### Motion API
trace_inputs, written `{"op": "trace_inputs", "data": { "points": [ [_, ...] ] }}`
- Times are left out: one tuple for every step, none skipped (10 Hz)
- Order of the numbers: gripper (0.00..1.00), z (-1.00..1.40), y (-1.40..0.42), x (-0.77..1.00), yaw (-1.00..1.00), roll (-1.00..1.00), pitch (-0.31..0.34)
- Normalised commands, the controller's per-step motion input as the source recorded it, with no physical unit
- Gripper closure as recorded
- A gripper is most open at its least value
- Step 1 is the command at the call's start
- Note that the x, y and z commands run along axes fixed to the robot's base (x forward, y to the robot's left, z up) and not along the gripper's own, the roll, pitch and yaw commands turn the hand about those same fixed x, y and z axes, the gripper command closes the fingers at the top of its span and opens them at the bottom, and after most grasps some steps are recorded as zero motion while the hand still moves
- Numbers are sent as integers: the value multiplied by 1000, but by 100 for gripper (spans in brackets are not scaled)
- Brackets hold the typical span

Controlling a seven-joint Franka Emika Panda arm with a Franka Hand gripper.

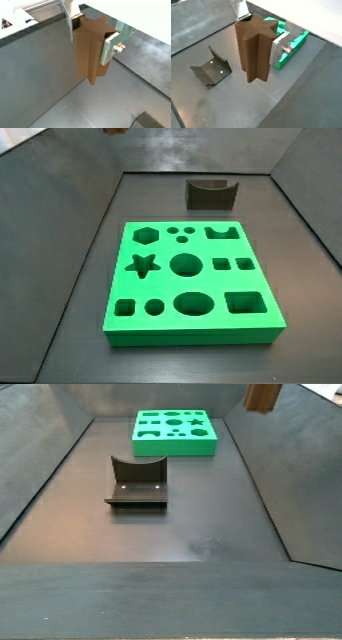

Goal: Pick up the star object. Move up. Move to above the board. Insert the star object.
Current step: Move to above the board.

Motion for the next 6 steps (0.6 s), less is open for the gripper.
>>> {"op": "trace_inputs", "data": {
  "points": [
    [100, 669, -16, -1, -19, -106, 65],
    [100, 469, -10, -2, -20, -106, 62],
    [100, 319, -4, -1, -20, -106, 60],
    [100, 169, 0, -2, -20, -107, 62],
    [100, 177, -1000, 580, -115, 3, 532],
    [100, 173, -1000, 588, -97, 39, 532]
  ]
}}
